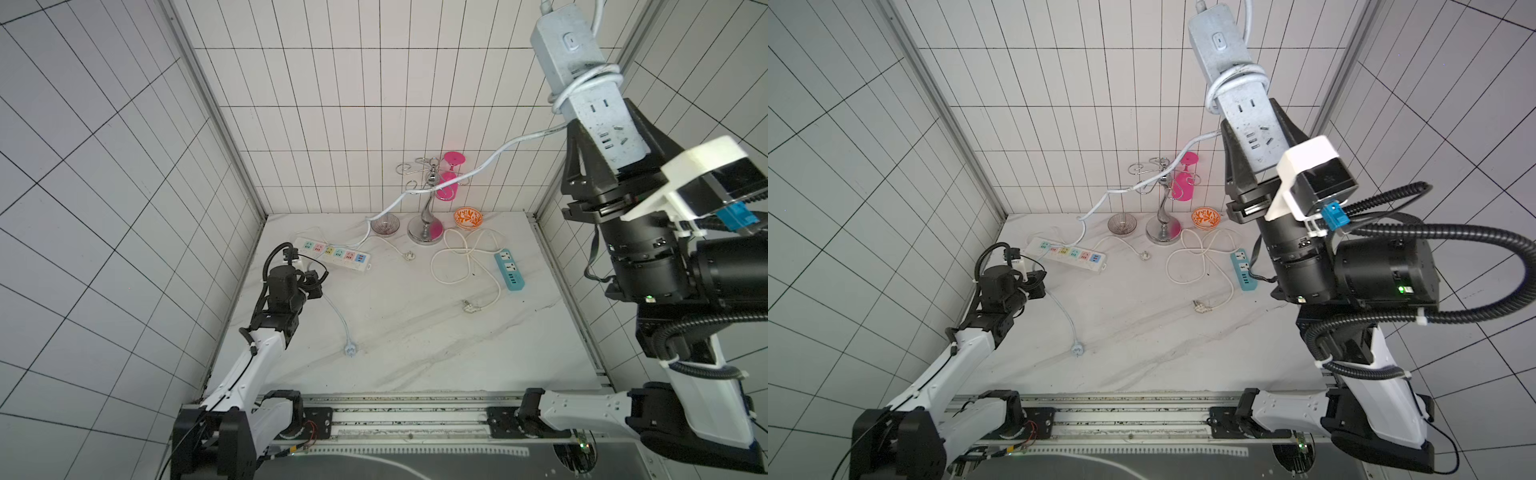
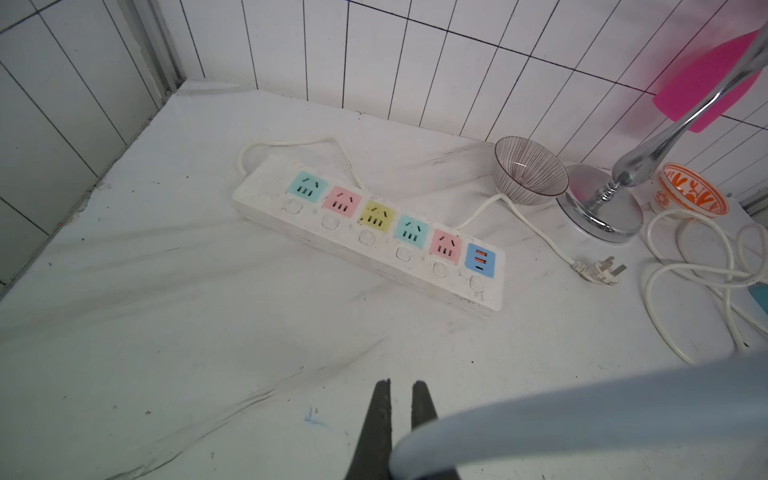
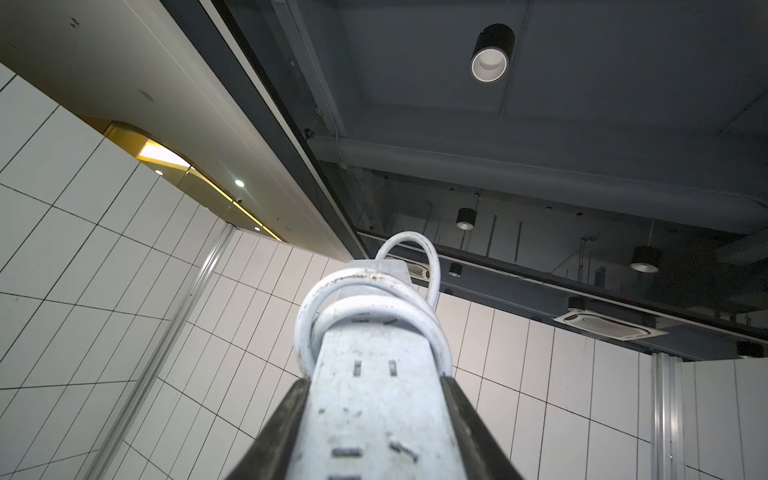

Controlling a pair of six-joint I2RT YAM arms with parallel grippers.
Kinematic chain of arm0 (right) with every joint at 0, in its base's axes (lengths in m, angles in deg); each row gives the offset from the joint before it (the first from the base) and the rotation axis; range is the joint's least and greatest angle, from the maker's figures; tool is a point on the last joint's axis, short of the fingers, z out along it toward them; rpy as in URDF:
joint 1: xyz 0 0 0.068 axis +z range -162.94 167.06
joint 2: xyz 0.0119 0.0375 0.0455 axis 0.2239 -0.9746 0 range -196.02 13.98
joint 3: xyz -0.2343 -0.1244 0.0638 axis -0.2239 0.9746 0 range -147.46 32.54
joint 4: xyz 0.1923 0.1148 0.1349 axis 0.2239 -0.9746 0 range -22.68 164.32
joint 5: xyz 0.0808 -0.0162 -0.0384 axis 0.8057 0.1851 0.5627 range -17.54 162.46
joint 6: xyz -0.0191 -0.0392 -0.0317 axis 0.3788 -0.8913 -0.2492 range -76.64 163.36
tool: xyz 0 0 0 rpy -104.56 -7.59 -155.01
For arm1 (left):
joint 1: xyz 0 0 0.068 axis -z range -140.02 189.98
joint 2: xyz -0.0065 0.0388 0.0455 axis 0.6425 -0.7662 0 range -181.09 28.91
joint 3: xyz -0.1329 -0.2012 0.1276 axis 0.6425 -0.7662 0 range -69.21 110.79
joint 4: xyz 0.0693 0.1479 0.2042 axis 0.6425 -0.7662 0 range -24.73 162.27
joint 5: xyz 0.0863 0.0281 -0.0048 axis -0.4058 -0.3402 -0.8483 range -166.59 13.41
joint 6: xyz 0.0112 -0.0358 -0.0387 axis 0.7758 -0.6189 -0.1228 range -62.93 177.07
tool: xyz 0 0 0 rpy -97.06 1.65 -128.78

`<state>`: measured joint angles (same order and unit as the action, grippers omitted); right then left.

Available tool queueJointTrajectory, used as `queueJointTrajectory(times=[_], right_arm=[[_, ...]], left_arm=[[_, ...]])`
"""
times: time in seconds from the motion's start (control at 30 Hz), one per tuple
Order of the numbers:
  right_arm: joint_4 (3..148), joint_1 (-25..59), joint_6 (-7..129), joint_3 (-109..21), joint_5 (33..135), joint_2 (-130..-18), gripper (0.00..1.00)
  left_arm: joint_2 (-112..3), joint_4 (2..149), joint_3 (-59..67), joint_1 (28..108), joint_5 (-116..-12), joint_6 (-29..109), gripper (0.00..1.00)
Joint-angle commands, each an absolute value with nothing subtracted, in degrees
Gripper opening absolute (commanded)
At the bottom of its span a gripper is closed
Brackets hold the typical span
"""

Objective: Wrap the cord around the power strip
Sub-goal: Adjust the power cord.

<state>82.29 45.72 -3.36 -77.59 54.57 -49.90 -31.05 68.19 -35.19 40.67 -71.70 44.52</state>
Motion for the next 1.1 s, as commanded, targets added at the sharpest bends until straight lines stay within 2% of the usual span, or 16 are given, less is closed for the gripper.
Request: queueJointTrajectory(times=[0.0,0.07,0.17,0.23,0.27,0.5,0.7,0.8,0.93,1.07], right_arm=[[90.7,46.1,-4.2,-82.7,54.3,-46.5,0.00],[87.7,46.1,-1.5,-83.4,55.7,-46.9,0.00],[83.4,46.1,3.5,-83.2,57.9,-47.1,0.00],[81.4,46.1,6.9,-81.8,59.4,-46.6,0.00],[81.0,46.0,8.1,-80.8,60.0,-46.1,0.00],[76.6,46.0,16.3,-76.3,63.7,-44.2,0.00],[70.4,46.1,22.9,-74.7,66.3,-43.9,0.00],[67.0,46.0,26.5,-76.0,68.7,-44.9,0.00],[64.2,46.0,29.3,-76.9,70.4,-46.4,0.00],[64.2,46.1,30.6,-76.9,71.2,-47.0,0.00]], left_arm=[[-30.4,65.8,-35.2,39.5,-76.3,41.9,0.01],[-30.6,65.6,-33.7,39.6,-73.8,43.5,0.22],[-30.2,63.0,-30.5,40.4,-74.6,46.1,0.33],[-29.2,62.1,-29.5,41.2,-76.7,46.8,0.49],[-29.0,62.1,-29.6,41.3,-77.1,47.0,0.53],[-26.0,65.2,-28.6,44.3,-73.9,49.6,0.54],[-22.6,63.4,-24.1,48.8,-78.4,56.2,0.56],[-21.5,65.0,-23.1,51.6,-70.0,59.9,0.56],[-18.9,71.3,-25.3,59.6,-55.2,65.3,0.58],[-16.9,80.0,-29.8,68.5,-50.6,67.9,0.62]])
